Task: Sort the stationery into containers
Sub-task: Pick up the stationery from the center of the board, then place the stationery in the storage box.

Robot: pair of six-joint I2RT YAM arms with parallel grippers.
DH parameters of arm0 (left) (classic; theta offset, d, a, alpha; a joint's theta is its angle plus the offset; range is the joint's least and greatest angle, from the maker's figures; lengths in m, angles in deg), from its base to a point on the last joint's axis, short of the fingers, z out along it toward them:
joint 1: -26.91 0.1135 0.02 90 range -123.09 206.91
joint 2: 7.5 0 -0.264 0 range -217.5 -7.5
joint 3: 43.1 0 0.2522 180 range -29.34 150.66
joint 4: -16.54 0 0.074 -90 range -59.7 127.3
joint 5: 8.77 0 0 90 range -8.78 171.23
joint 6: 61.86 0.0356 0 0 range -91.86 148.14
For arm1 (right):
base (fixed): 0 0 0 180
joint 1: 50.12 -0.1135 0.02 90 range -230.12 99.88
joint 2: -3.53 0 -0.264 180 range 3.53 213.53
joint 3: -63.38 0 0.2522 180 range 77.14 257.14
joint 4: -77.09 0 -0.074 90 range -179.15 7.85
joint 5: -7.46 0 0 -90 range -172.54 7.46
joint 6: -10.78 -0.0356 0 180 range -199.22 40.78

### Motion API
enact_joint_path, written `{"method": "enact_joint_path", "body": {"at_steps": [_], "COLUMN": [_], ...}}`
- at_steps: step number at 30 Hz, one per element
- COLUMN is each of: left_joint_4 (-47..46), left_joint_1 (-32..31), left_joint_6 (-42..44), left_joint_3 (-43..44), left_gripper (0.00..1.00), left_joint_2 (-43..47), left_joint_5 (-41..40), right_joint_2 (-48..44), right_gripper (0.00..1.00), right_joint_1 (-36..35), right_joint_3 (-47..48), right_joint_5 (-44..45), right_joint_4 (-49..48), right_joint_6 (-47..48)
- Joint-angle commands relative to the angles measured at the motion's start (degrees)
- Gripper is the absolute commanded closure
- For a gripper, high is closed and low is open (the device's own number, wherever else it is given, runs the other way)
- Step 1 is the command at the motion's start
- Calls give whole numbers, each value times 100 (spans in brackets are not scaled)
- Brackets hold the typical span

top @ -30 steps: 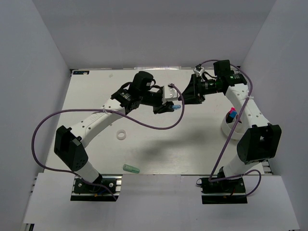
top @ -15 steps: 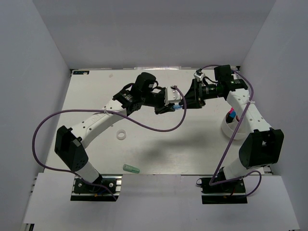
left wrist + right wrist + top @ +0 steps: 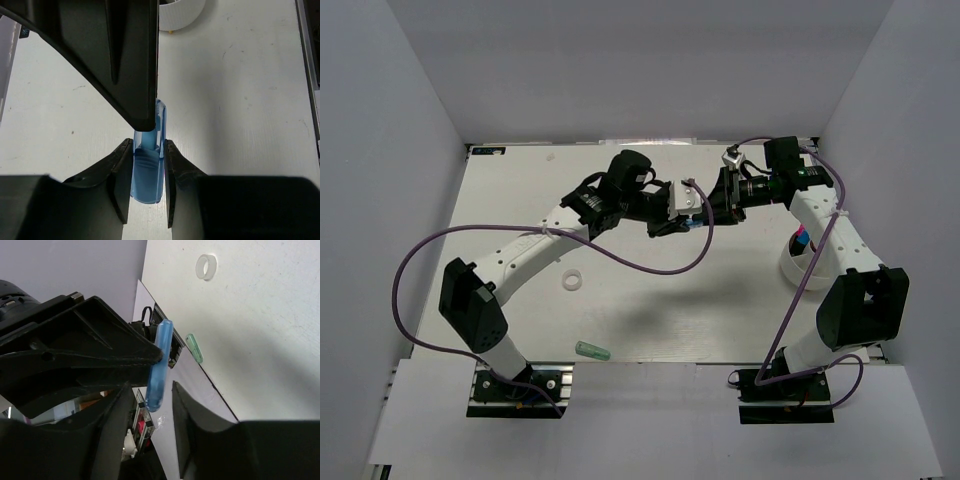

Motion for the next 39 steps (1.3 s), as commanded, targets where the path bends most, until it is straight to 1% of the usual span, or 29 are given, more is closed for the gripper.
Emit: {"method": "enact_joint_path", "body": {"at_steps": [1, 3, 5, 6, 8, 13, 17, 18, 20, 23, 25, 26, 27, 28, 29, 30, 31, 32, 37, 38, 39], "left_joint_4": [-112, -130, -174, -183, -226, -306, -297, -288, -288, -288, -297, -306, -314, -306, -323, -315, -323, -306, -270, -271, -62], "left_joint_1": [-83, -84, -84, -84, -84, -84, -84, -84, -84, -84, -84, -84, -84, -84, -84, -84, -84, -84, 22, 82, 144], "left_joint_6": [4, 4, -14, -48, -101, -198, -260, -277, -277, -277, -286, -312, -339, -356, -435, -505, -575, -707, -1207, -1600, -1726], "left_joint_3": [161, 161, 161, 161, 179, 188, 275, 284, 302, 285, 285, 285, 285, 285, 293, 302, 302, 302, 135, 144, 205], "left_gripper": [89, 89, 89, 89, 90, 90, 90, 90, 90, 90, 90, 90, 90, 84, 76, 61, 18, 2, 2, 2, 2], "left_joint_2": [-8, -44, -61, -87, -96, -114, -158, -167, -158, -149, -141, -140, -123, -132, -114, -105, -88, -70, 228, 263, 316], "left_joint_5": [-55, -134, -204, -222, -257, -301, -284, -293, -310, -258, -196, -187, -170, -152, -135, -100, -21, 76, 410, 350, 210], "right_joint_2": [-47, -55, -73, -82, -91, -178, -196, -205, -214, -214, -214, -205, -205, -214, -205, -205, -205, -214, -284, -284, -275], "right_gripper": [60, 63, 64, 67, 70, 63, 62, 59, 58, 65, 74, 81, 85, 88, 92, 94, 95, 98, 100, 100, 100], "right_joint_1": [-18, -27, -18, -26, -18, -18, -9, -9, -18, 17, 9, 17, 17, 26, 35, 70, 79, 114, 465, 631, 720], "right_joint_3": [73, 38, 11, 2, -33, -156, -147, -147, -147, -34, 11, 54, 72, 90, 133, 160, 186, 221, 415, 467, 712], "right_joint_5": [-154, -154, -189, -198, -250, -198, -102, -67, -14, 179, 267, 303, 346, 443, 513, 566, 645, 672, 1005, 1076, 1181], "right_joint_4": [-100, -100, -109, -118, -135, -101, -48, -13, 5, 58, 93, 110, 137, 146, 154, 207, 225, 242, 505, 584, 681], "right_joint_6": [-10, -1, 8, 8, 8, 43, 104, 113, 148, 219, 271, 280, 289, 315, 350, 377, 386, 420, 649, 754, 1103]}}
